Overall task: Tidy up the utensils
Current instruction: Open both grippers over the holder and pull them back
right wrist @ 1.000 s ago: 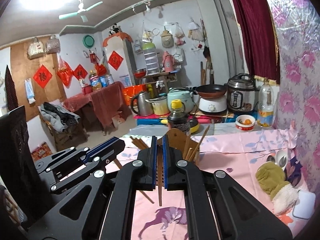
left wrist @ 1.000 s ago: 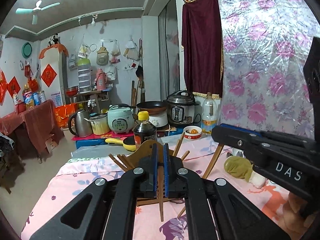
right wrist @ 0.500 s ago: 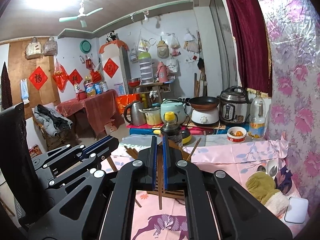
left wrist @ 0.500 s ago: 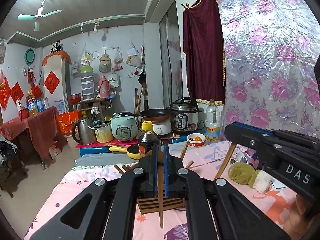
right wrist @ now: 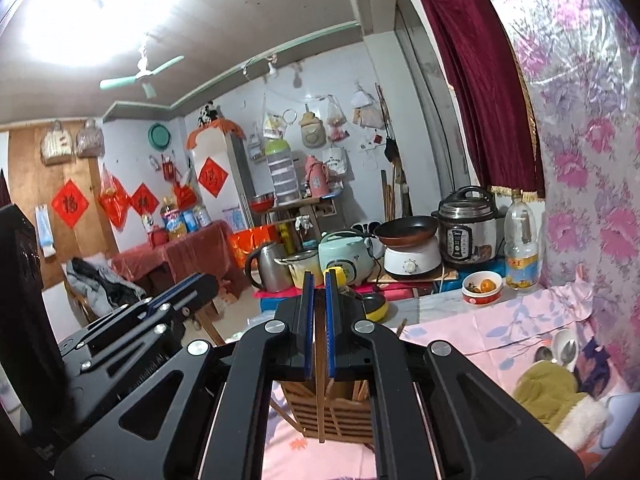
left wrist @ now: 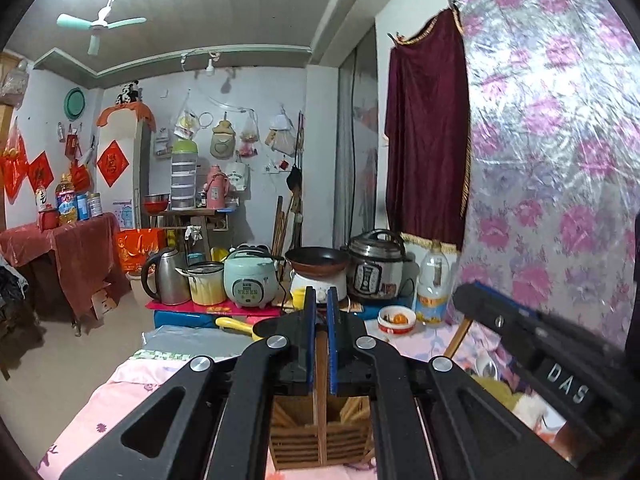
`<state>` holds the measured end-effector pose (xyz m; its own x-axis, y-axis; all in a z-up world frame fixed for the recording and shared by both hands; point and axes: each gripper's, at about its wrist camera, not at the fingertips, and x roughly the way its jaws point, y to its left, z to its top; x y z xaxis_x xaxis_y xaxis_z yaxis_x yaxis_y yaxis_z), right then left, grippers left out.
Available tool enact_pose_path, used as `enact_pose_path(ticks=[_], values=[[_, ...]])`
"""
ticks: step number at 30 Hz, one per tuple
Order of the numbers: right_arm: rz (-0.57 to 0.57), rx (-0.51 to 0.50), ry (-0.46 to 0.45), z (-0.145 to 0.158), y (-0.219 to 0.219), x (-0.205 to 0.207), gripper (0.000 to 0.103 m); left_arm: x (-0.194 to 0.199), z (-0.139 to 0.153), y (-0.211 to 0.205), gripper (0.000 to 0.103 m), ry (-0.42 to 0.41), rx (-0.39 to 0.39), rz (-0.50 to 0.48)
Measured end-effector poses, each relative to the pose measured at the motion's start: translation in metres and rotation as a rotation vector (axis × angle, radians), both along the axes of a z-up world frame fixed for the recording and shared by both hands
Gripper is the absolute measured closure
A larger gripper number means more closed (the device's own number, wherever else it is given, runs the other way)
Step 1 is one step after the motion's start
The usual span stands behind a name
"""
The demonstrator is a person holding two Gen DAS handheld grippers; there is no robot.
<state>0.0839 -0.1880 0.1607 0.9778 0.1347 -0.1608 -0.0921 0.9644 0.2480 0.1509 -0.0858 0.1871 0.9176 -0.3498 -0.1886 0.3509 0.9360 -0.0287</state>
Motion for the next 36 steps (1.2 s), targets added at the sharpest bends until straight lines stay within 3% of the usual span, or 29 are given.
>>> enact_pose_path(ticks=[7,12,17,18,19,20,22,25,28,36], values=[[-0.036,0.006,-0.045,-0.009,0.001,0.031,0.097,0.043,0.001,-0.002,0.097,-0.024,-0.029,0.069],[-0.067,-0.021,-0.075,-0.02,0.007,0.058,0.097,0.071,-0.006,-0.016,0.097,-0.05,0.001,0.115],[-0.06,-0.073,-0.021,-0.047,0.009,0.087,0.093,0.099,-0.03,-0.018,0.096,0.022,-0.008,0.106],[-0.073,-0.096,0.005,-0.052,0.009,0.093,0.092,0.106,-0.038,-0.014,0.084,0.057,-0.02,0.122],[-0.081,-0.085,0.017,-0.054,0.004,0.095,0.085,0.11,-0.043,-0.009,0.07,0.087,-0.039,0.132],[-0.076,-0.061,0.022,-0.056,0.0,0.095,0.079,0.113,-0.049,0.0,0.046,0.115,-0.076,0.141],[-0.061,0.012,0.034,-0.054,-0.014,0.095,0.074,0.114,-0.055,0.02,0.044,0.141,-0.151,0.146],[-0.08,0.029,0.027,-0.05,-0.021,0.09,0.074,0.113,-0.056,0.044,0.044,0.161,-0.174,0.154],[-0.082,0.039,0.032,-0.048,-0.023,0.087,0.073,0.107,-0.051,0.06,0.044,0.158,-0.193,0.17],[-0.088,0.03,0.034,-0.043,-0.022,0.075,0.058,0.086,-0.037,0.075,0.024,0.148,-0.179,0.198]])
